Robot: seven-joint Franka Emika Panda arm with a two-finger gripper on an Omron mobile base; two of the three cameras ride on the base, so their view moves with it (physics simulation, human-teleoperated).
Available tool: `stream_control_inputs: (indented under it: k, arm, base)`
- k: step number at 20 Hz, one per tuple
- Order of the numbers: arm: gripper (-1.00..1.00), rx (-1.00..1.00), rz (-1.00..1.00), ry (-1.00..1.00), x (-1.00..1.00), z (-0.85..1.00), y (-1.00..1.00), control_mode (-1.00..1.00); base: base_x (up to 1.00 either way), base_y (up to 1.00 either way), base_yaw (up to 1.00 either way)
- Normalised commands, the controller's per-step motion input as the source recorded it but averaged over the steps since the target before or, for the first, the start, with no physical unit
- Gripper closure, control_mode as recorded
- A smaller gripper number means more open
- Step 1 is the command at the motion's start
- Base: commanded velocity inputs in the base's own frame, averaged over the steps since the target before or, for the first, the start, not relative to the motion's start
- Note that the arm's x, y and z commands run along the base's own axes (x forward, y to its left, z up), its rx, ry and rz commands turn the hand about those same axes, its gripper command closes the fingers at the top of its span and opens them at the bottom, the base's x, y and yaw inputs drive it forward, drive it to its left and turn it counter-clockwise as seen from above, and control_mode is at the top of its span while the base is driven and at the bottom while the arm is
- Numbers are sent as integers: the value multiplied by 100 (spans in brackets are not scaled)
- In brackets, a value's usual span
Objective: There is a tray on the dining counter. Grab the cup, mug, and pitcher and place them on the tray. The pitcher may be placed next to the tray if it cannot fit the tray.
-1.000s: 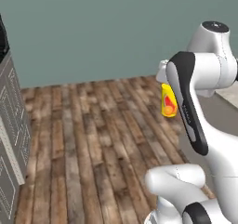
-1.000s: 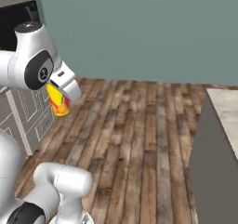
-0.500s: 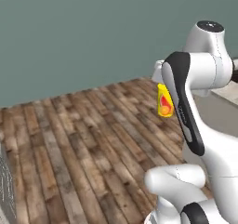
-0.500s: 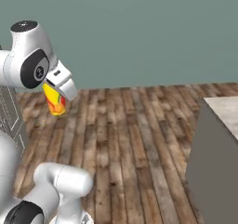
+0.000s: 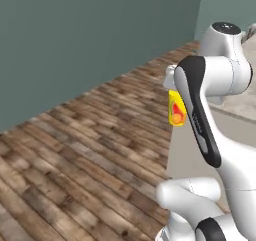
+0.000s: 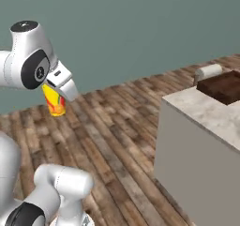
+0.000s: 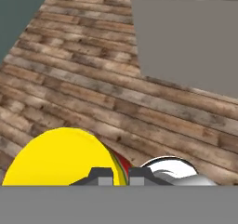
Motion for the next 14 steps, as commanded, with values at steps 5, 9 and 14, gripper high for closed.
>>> stream_control_inputs:
  k: [5, 9, 14]
  arm:
    - [100, 0, 0, 0, 0, 0, 0, 100]
    - [100, 0, 0, 0, 0, 0, 0, 100]
    - [100, 0, 0, 0, 0, 0, 0, 100]
  base:
    - [35, 100, -72]
    - [22, 99, -80]
    - [32, 99, -83]
